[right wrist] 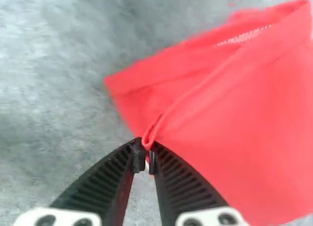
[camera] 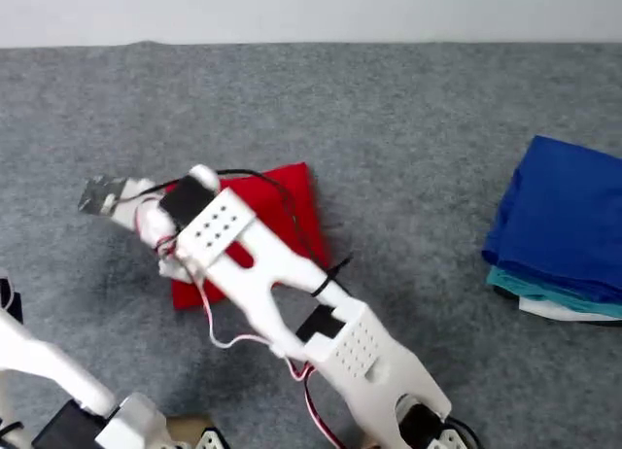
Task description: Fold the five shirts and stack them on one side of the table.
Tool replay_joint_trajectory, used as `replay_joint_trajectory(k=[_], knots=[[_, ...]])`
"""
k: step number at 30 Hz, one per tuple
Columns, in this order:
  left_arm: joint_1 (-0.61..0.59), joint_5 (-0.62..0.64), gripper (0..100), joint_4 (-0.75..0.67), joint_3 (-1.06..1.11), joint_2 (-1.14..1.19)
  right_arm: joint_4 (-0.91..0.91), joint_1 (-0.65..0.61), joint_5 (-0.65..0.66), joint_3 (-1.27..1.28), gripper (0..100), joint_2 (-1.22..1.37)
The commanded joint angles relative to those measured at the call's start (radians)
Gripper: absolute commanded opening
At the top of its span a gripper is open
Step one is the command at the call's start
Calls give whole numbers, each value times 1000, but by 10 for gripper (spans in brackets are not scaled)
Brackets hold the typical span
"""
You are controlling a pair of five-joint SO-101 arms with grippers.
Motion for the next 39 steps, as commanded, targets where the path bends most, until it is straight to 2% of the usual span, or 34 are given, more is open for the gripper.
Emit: replay_joint_trajectory(k=[1,6,8,11,13,18,25,29,39], knots=[[5,8,7,-6,-4,-43,-13,-41,9,-54,10,-35],[5,8,7,-6,-4,-43,-54,-50,9,-58,39,90],[5,8,7,-6,-4,-43,-41,-44,0,-60,118,113],[5,6,7,-6,-4,-43,12,-27,-103,-91,248,71],[5,6,7,-8,-4,-43,41,-7,-129,-129,285,30],[6,6,7,-8,-5,-43,42,128,-129,-143,270,-105],[12,6,7,-8,-5,-43,42,354,-118,66,6,-156],[34,8,7,-6,-1,-43,42,398,-104,190,8,-153],[48,8,7,-6,-1,-43,47,464,-101,206,9,16]])
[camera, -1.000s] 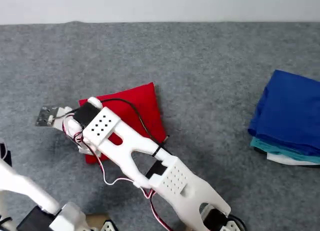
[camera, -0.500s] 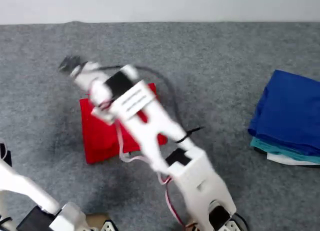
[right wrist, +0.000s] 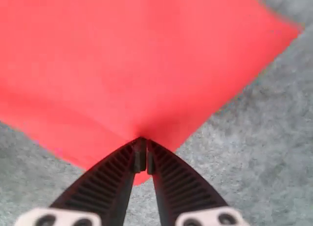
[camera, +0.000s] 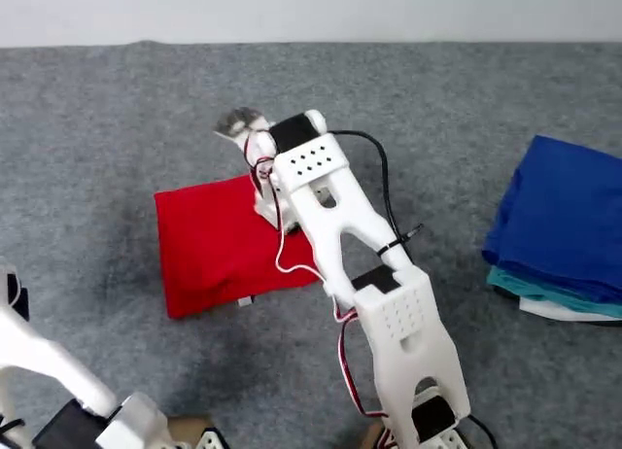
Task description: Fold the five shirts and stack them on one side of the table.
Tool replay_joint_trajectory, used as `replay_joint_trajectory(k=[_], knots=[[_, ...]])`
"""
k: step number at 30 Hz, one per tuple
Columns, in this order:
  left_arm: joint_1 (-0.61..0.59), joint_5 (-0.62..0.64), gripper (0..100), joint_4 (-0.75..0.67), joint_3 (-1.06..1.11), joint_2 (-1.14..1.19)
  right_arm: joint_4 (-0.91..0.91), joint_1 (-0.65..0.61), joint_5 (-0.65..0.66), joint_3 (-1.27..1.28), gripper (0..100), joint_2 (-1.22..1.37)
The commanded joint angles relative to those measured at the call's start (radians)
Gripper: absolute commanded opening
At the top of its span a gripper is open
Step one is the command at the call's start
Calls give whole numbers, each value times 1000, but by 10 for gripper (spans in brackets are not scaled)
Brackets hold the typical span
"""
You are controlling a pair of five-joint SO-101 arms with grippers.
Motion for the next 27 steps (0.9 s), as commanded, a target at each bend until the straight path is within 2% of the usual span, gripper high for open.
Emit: replay_joint_trajectory(k=[1,9,15,21,27], knots=[[8,8,7,-6,-4,-43,44,33,9,21,9,-13],[8,8,7,-6,-4,-43,41,-38,49,318,9,-134],[48,8,7,-8,-7,-43,38,-24,55,252,11,-252],[207,9,7,-6,-10,-43,38,16,54,80,11,-349],[477,80,8,-9,-8,-34,41,145,54,57,11,-476]])
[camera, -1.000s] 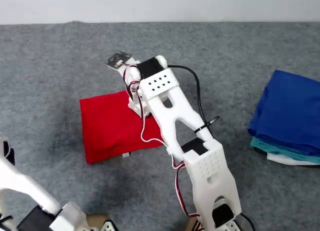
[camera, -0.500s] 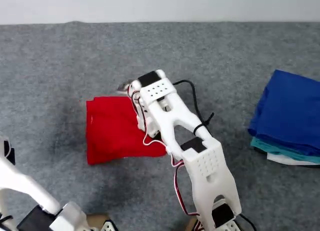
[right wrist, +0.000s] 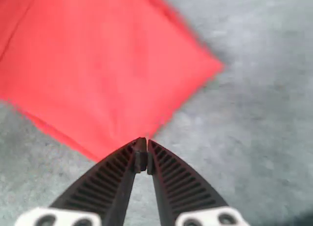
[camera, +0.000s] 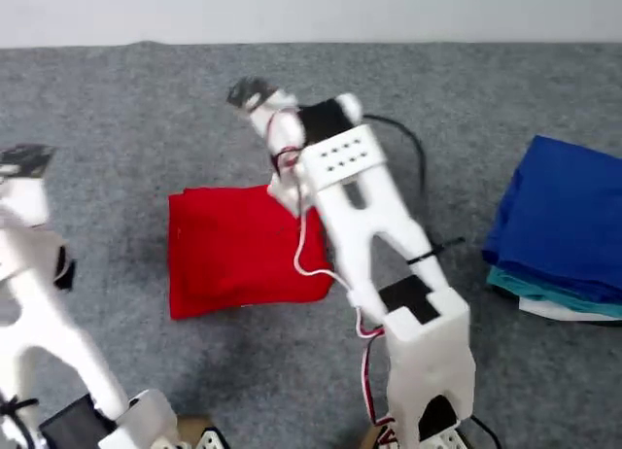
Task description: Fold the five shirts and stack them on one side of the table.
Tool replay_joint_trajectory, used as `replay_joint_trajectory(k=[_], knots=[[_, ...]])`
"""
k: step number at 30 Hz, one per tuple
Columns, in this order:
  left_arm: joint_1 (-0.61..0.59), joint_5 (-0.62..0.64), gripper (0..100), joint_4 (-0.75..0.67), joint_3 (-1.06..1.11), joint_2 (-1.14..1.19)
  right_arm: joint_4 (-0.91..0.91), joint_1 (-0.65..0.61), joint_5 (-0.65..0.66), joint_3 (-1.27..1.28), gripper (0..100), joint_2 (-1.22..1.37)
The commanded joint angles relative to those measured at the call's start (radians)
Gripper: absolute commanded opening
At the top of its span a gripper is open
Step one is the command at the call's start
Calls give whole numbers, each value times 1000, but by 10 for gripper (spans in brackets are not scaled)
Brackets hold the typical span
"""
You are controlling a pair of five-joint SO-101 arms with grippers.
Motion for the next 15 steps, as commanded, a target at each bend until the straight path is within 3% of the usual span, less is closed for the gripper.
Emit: replay_joint_trajectory(k=[1,5,9,15], knots=[[189,46,8,-20,-8,-34,41,101,6,-37,11,-134],[367,112,12,-80,-2,-31,41,213,6,15,11,-232],[491,129,94,-121,35,25,41,326,6,61,9,-325],[529,120,142,-127,38,190,41,509,6,157,9,-456]])
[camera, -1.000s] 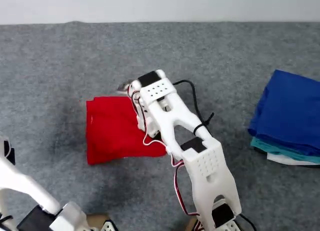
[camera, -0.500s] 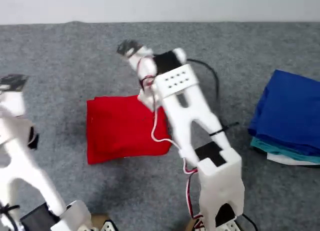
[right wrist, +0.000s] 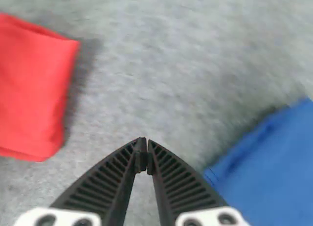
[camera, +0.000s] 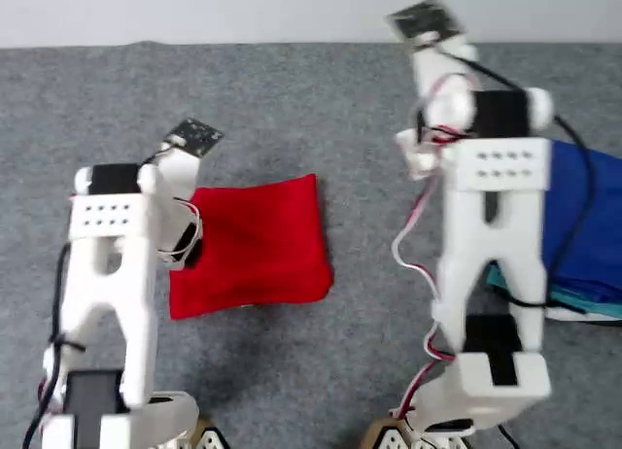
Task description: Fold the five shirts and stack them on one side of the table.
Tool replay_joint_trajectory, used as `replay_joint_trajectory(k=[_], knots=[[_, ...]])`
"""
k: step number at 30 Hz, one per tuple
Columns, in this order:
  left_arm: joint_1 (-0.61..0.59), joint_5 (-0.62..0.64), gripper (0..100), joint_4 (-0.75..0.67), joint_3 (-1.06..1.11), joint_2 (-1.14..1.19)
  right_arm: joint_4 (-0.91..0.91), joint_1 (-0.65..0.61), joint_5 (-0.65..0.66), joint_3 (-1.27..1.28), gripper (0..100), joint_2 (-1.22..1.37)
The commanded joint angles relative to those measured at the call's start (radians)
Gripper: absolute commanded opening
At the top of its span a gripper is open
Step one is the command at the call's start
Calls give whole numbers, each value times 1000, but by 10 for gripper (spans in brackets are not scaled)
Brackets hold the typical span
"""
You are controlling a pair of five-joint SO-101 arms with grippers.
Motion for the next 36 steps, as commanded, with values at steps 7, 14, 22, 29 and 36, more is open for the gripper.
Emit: replay_joint_trajectory(k=[7,14,22,29,36], knots=[[55,-9,182,-35,-18,181,39,266,12,196,11,-228],[-11,-5,179,-144,-15,381,38,328,15,307,11,-318],[-133,-44,132,-144,-45,428,38,323,60,344,11,-375],[-130,-49,130,-31,-127,425,38,323,57,342,11,-375],[-147,-51,130,127,-335,256,39,311,55,342,10,-375]])
